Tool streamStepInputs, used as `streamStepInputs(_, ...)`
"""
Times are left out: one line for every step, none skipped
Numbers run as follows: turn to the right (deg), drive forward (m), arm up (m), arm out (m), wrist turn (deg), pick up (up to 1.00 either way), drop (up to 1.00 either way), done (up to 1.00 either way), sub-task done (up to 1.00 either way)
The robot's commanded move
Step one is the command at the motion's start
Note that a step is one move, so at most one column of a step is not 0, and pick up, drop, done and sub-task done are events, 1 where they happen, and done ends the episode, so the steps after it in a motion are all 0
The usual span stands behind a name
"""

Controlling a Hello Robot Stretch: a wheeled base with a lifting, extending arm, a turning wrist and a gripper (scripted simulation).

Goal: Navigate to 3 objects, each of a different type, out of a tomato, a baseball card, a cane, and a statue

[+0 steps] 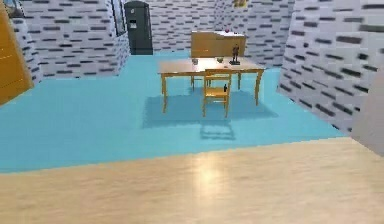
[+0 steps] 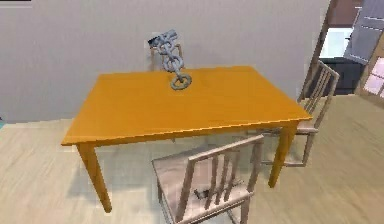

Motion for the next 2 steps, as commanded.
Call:
streamStepInputs(0.0,0.1,0.0,0.0,0.0,0.0,0.0,0.0,0.0)
streamStepInputs(12.0,0.0,0.0,0.0,0.0,0.0,0.0,0.0,0.0)
